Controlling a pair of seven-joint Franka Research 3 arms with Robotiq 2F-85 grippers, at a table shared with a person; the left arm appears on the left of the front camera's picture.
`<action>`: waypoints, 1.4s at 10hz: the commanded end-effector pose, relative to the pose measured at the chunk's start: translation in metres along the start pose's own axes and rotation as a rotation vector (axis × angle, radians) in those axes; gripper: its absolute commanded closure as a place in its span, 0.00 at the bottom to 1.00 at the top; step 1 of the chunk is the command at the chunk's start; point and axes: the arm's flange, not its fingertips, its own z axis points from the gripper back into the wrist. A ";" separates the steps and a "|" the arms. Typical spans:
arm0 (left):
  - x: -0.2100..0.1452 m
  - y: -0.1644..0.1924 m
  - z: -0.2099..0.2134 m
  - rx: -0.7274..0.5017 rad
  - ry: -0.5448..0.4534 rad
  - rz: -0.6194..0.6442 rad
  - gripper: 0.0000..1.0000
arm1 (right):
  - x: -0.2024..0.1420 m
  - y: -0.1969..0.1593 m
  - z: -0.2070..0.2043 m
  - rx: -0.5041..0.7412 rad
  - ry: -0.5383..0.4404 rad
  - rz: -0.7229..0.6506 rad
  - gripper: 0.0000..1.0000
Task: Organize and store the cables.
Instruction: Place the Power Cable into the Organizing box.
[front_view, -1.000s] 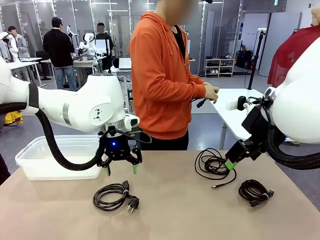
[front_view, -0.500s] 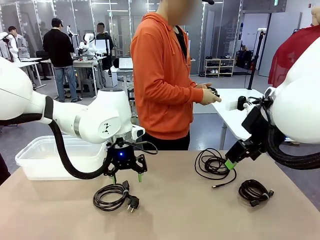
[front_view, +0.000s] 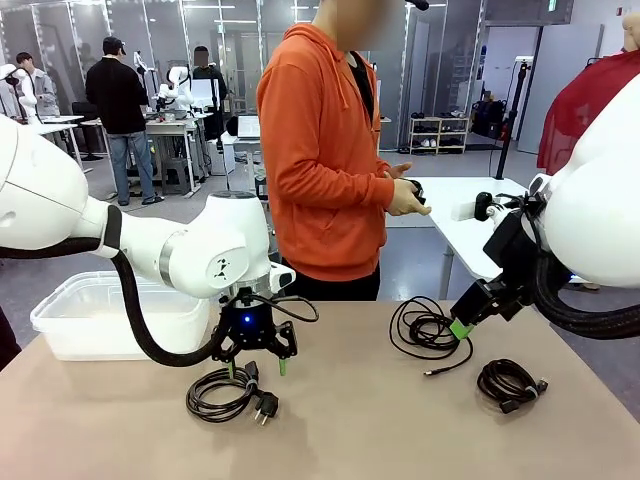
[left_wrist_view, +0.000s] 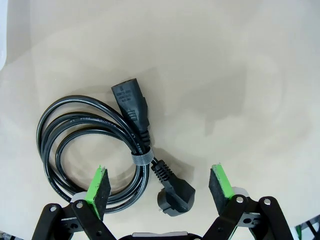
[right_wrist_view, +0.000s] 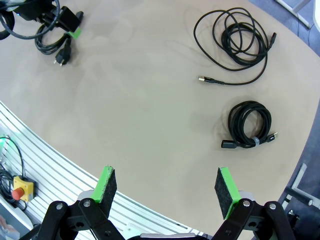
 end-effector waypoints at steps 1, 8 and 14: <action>0.003 -0.001 -0.003 0.009 0.024 -0.006 0.00 | -0.001 -0.001 0.000 -0.006 0.006 -0.008 0.00; 0.003 0.003 -0.028 0.046 0.018 0.003 0.00 | -0.001 -0.001 0.000 -0.006 0.006 -0.008 0.00; 0.004 0.004 -0.030 0.082 0.021 0.022 0.33 | -0.001 -0.001 0.000 -0.006 0.006 -0.008 0.00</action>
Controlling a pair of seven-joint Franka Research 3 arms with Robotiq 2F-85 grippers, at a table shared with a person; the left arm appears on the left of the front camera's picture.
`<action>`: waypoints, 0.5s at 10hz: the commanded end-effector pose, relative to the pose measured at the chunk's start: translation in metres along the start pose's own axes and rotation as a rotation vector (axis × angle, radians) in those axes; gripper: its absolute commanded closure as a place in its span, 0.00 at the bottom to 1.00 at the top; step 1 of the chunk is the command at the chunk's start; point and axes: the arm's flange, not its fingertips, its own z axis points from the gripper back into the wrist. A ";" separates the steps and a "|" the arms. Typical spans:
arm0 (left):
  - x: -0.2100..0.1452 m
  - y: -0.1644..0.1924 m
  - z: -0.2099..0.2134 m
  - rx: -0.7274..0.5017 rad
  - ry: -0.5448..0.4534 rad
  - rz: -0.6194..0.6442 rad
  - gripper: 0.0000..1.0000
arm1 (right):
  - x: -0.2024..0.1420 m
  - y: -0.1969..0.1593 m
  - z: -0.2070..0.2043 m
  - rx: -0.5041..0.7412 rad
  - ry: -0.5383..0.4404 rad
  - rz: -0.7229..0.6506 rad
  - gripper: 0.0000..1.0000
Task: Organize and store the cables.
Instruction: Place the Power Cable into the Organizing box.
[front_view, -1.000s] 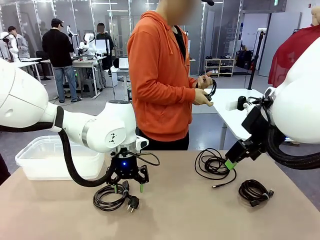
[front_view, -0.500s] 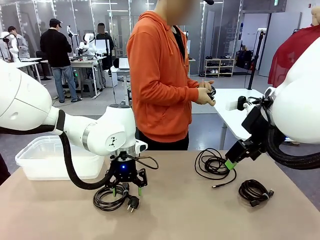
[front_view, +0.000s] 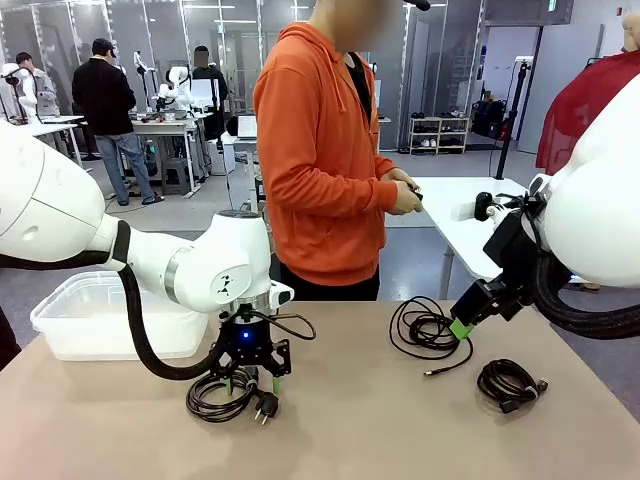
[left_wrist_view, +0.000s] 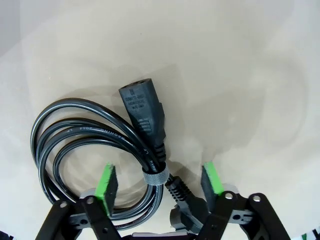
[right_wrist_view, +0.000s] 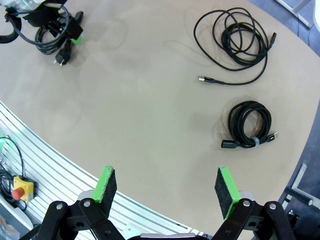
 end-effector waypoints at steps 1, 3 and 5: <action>0.002 -0.004 0.004 0.035 -0.031 0.007 0.69 | -0.001 -0.001 0.000 -0.006 0.006 -0.008 0.00; 0.002 -0.005 0.006 0.041 -0.032 0.008 1.00 | -0.001 -0.001 0.000 -0.006 0.006 -0.008 0.00; 0.003 -0.004 0.006 0.055 -0.013 0.032 1.00 | -0.001 -0.001 0.000 -0.006 0.006 -0.008 0.00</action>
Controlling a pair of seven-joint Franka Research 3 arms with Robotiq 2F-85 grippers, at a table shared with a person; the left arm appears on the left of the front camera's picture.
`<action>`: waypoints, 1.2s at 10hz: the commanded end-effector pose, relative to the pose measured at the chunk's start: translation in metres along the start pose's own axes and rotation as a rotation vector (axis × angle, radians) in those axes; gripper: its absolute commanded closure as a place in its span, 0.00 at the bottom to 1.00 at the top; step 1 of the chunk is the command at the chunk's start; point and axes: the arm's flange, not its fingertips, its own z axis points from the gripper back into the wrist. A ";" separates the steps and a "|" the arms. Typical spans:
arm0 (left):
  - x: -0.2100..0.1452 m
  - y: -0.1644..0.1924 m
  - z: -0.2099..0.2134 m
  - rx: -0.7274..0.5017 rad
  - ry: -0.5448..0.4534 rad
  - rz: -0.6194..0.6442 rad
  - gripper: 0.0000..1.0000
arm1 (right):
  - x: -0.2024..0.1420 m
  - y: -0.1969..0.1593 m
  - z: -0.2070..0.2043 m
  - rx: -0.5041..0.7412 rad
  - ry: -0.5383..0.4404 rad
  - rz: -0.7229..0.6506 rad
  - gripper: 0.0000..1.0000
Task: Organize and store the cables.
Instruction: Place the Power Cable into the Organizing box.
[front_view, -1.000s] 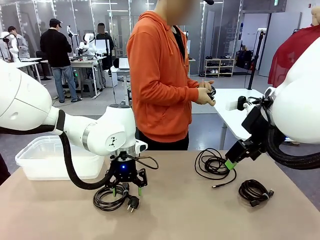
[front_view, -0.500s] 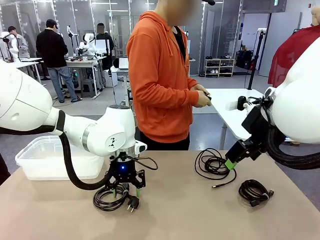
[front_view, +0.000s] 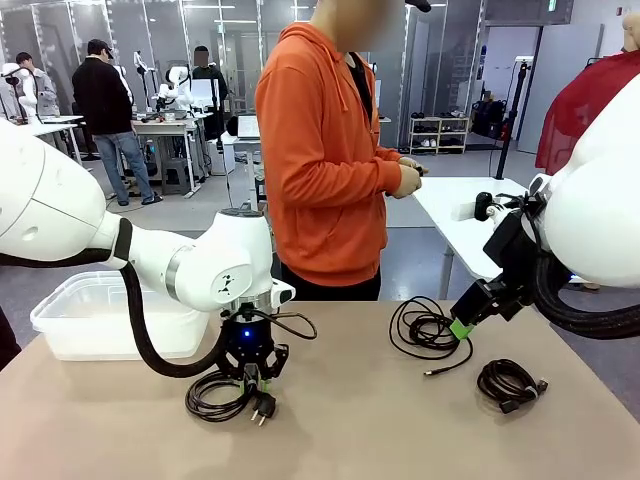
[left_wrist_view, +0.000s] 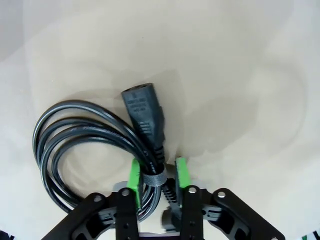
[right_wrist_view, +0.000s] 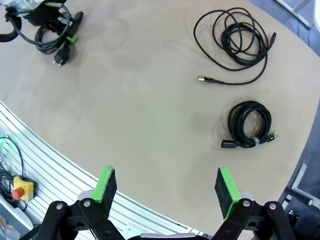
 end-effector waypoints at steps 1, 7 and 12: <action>0.003 -0.001 0.005 0.043 -0.003 0.031 1.00 | -0.001 -0.001 0.000 -0.006 0.006 -0.008 0.00; 0.002 0.001 0.003 0.002 -0.001 0.010 1.00 | -0.001 -0.001 0.000 -0.006 0.006 -0.008 0.00; 0.002 0.001 0.003 0.002 -0.001 0.010 1.00 | -0.001 -0.001 0.000 -0.006 0.006 -0.008 0.00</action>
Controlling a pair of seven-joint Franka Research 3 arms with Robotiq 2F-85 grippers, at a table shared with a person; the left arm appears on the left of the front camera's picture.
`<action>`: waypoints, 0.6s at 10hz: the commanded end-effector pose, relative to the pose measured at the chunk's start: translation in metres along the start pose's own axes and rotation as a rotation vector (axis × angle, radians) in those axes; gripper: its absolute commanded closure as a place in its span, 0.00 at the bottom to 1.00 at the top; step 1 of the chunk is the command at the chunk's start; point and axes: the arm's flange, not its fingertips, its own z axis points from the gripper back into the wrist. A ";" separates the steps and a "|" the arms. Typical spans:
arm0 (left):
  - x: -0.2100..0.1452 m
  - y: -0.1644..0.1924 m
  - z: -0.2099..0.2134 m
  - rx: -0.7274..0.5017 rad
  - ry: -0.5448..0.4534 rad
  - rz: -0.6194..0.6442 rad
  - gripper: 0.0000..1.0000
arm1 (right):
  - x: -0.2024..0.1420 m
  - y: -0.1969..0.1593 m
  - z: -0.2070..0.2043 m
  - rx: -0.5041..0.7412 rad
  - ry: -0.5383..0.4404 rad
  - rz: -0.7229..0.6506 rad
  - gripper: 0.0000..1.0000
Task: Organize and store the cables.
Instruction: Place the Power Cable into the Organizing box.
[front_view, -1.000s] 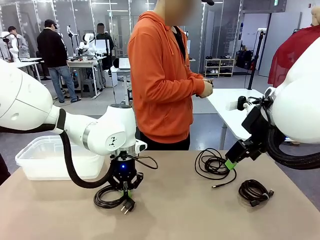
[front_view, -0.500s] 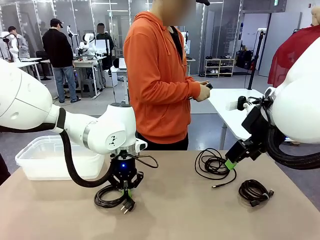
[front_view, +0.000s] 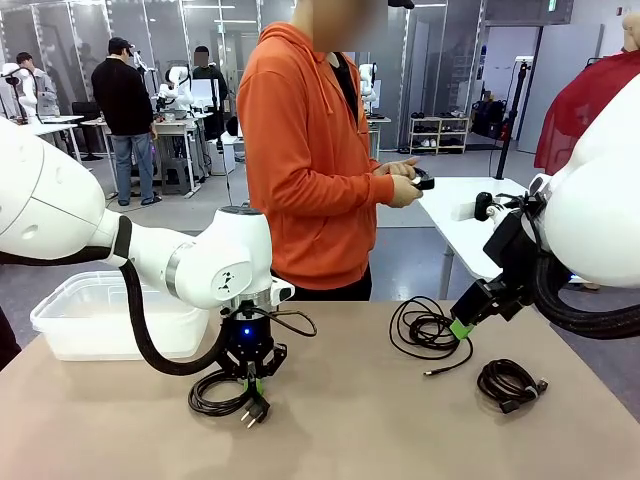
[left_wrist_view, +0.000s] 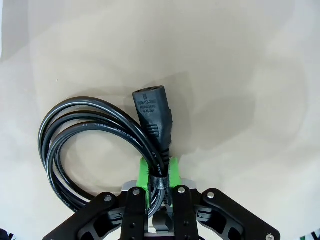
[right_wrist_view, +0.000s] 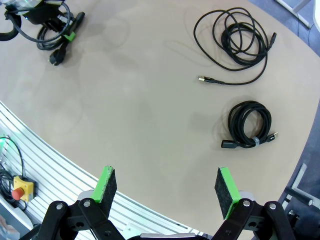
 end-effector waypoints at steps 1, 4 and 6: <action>0.000 0.000 0.000 0.000 0.000 0.000 0.83 | -0.001 -0.001 0.000 -0.006 0.006 -0.008 0.00; -0.004 0.023 0.081 -0.030 -0.124 -0.108 0.83 | -0.001 -0.001 0.000 -0.006 0.006 -0.008 0.00; -0.012 0.039 0.133 -0.020 -0.160 -0.168 0.83 | -0.001 -0.001 0.000 -0.006 0.006 -0.008 0.00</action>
